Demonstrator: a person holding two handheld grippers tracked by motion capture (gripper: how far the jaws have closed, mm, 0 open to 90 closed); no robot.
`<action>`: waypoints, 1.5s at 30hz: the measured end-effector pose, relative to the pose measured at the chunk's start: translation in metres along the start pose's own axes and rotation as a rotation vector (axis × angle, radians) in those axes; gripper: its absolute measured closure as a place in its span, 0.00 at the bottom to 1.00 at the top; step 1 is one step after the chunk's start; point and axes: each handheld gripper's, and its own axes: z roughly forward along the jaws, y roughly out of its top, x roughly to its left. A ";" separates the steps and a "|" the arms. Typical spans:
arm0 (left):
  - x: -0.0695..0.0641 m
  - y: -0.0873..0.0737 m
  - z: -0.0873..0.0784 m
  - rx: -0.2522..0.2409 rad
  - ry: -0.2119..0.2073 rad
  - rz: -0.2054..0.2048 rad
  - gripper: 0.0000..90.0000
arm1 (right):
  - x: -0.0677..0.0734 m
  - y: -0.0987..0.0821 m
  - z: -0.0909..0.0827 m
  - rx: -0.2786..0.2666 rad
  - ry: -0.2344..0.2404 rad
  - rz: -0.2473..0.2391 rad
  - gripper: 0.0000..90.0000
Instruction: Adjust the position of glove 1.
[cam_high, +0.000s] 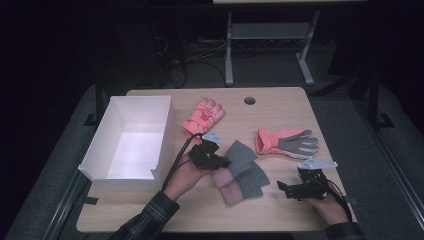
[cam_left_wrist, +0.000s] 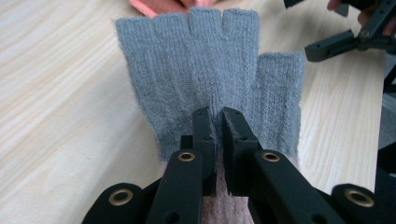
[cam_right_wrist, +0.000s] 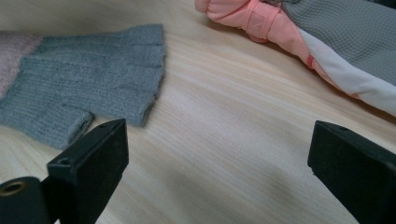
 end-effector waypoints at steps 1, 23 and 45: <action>0.000 0.000 0.000 0.000 0.000 0.000 0.94 | 0.000 0.000 0.000 0.000 0.000 0.000 0.05; -0.033 0.000 0.035 0.105 -0.012 0.048 0.94 | 0.001 0.001 -0.002 -0.008 0.004 -0.005 0.05; -0.047 -0.001 0.051 0.158 -0.022 0.130 0.59 | 0.001 0.001 -0.002 -0.011 0.003 -0.010 0.06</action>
